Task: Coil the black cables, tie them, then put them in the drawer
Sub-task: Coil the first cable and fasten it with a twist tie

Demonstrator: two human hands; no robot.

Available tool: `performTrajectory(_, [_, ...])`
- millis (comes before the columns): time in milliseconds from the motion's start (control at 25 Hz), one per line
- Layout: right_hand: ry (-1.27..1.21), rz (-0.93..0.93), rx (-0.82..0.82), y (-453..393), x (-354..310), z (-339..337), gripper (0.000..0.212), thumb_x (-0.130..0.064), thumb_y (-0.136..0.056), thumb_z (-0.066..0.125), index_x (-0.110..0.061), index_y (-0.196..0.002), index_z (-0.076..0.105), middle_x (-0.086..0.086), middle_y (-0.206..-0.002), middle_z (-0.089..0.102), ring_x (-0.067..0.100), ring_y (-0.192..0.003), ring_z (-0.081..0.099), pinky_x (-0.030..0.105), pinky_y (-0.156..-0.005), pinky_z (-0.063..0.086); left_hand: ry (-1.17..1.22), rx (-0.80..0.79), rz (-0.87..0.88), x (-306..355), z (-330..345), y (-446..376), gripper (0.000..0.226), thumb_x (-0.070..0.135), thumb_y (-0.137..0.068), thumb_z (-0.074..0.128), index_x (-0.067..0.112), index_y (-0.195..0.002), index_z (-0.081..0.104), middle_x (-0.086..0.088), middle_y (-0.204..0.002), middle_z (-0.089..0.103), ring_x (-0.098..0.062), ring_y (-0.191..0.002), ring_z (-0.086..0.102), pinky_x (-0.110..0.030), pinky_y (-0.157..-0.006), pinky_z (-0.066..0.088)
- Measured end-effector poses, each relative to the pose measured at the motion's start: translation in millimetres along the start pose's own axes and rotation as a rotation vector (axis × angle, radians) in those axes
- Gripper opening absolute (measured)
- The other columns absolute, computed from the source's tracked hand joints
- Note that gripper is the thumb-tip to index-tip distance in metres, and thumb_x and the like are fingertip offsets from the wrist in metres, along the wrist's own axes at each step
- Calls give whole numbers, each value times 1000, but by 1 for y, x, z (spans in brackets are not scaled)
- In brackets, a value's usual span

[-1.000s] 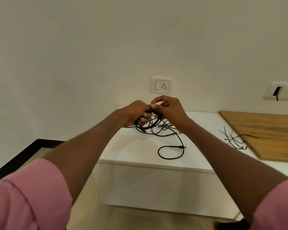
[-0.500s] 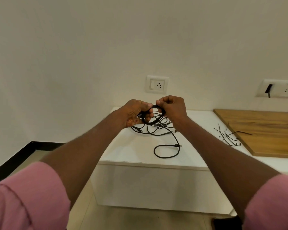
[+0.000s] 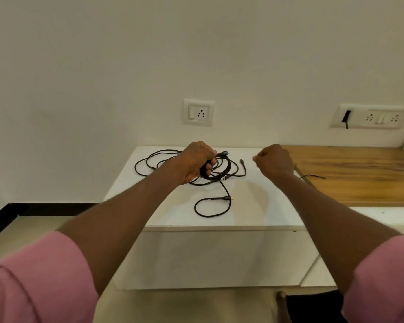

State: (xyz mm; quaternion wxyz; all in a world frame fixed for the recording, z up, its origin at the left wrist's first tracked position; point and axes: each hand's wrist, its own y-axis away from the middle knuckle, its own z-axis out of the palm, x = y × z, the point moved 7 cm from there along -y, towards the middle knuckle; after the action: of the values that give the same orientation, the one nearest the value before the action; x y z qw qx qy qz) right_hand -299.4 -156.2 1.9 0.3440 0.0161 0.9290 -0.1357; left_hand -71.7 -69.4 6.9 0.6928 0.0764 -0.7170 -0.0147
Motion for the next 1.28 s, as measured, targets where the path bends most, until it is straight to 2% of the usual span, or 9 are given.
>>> performTrajectory(120, [350,21,72,-5,29,-25,14,-12,-88,65,-8,-98,73,15,-102,71,37,-90,66,32,-72,44,-43,-31,-9,-10,15,-9,8,7,-105,54,10,-98,54,-9,-75,57,-13,-53,46,-29,-54,46])
performTrajectory(280, [483,63,37,-18,65,-31,22,-18,-92,67,-6,-111,64,18,-113,65,42,-106,64,36,-76,43,-65,-20,14,-16,20,-17,2,10,-105,54,8,-105,53,-10,-79,59,-13,-56,49,-27,-51,49])
performTrajectory(400, [477,142,-39,-24,87,-28,31,-29,-91,76,-6,-109,65,17,-111,65,40,-104,63,36,-75,45,-71,-19,24,-19,20,-21,3,10,-105,55,8,-105,54,-10,-81,59,-14,-57,50,-27,-51,50])
performTrajectory(520, [450,183,-48,-26,91,-25,27,-25,-86,79,-8,-105,68,12,-97,58,35,-92,59,35,-73,44,-75,-13,21,-22,17,-23,4,10,-105,55,9,-101,54,-10,-81,60,-14,-58,50,-28,-51,50])
performTrajectory(680, [420,172,16,-25,80,-24,20,-15,-86,72,-7,-103,68,15,-104,64,40,-103,64,36,-74,46,-75,-16,25,-24,17,-22,9,9,-104,56,11,-96,54,-10,-80,60,-14,-57,51,-28,-51,51])
performTrajectory(840, [128,152,126,-25,64,-30,14,-19,-91,70,-7,-96,75,17,-99,71,37,-96,68,32,-73,44,-46,50,72,-16,11,-20,4,9,-104,56,8,-100,55,-11,-78,61,-17,-59,53,-31,-58,51])
performTrajectory(1000, [-457,46,-304,-4,11,6,11,-19,-93,74,-7,-92,76,6,-82,74,15,-69,65,27,-63,44,17,185,157,-6,-8,-18,11,6,-103,58,11,-93,56,-11,-75,63,-16,-58,57,-27,-56,47])
performTrajectory(1160, [-566,-32,-649,23,-43,39,7,-18,-95,72,-14,-96,77,3,-79,70,13,-70,62,30,-68,48,108,347,202,-3,-33,-16,11,4,-101,58,12,-93,55,-9,-74,63,-16,-60,57,-21,-52,48])
performTrajectory(1280, [-554,-51,-767,37,-64,58,16,-21,-92,75,-8,-101,77,5,-79,68,12,-68,62,29,-69,51,114,414,243,1,-48,-15,10,4,-101,58,12,-95,56,-8,-73,63,-15,-60,56,-23,-54,49])
